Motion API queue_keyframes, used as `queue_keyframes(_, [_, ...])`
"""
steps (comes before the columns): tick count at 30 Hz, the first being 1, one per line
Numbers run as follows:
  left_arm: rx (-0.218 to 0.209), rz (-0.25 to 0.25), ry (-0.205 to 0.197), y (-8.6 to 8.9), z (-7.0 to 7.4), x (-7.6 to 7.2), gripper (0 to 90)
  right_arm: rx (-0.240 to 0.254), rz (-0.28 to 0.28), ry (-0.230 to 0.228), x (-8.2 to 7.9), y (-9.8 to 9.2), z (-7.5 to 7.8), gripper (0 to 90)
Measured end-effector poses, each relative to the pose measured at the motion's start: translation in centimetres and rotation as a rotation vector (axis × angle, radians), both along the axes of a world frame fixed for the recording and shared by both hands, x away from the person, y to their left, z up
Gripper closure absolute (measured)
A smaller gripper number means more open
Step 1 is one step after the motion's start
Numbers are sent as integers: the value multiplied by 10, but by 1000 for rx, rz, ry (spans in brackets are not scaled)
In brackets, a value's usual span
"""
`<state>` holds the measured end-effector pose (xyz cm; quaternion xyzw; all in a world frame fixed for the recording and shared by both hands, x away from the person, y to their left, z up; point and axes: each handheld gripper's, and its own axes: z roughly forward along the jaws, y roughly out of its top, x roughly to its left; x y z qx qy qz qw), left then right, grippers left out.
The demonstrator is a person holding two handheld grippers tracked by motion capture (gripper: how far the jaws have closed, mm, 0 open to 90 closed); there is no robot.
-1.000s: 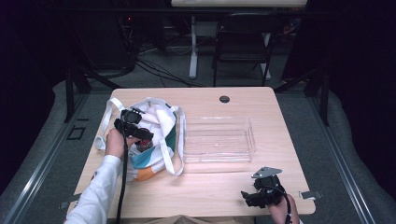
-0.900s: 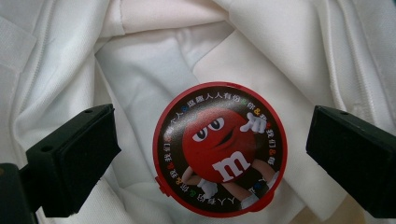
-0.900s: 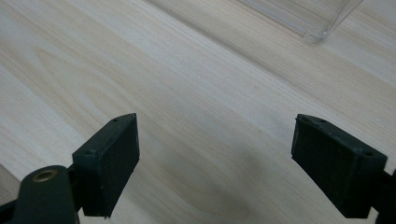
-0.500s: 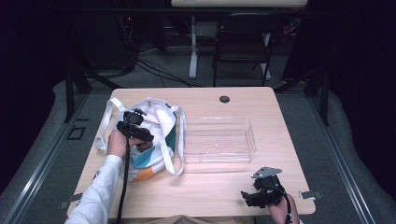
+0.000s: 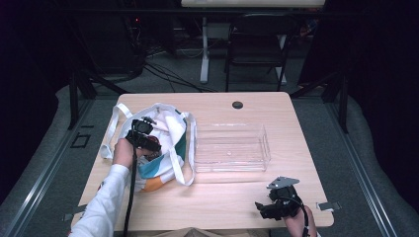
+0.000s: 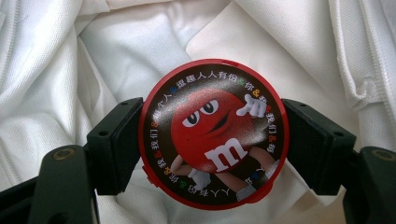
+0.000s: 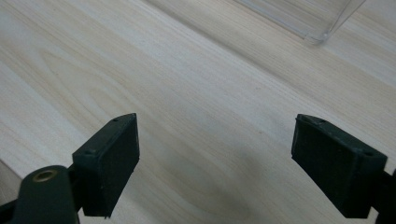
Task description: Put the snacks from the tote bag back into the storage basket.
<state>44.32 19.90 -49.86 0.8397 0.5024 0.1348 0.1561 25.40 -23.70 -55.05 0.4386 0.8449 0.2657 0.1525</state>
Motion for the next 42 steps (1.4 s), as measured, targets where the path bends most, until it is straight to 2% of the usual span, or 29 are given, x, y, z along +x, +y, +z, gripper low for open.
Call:
queue_keyframes(7, [-7, -4, 6, 2, 3, -2, 259, 9, 1, -4, -1, 0, 0, 147])
queue_keyframes(18, [-28, -18, -10, 5, 12, -6, 259, 8, -1, -4, 0, 0, 0, 147])
queue_keyframes(31, [-26, -39, -18, 4, 19, -8, 259, 6, -7, -4, 0, 0, 0, 148])
queue_keyframes(42, [-43, -36, -41, 9, 33, -9, 259, 12, 3, -6, 0, -2, 0, 147])
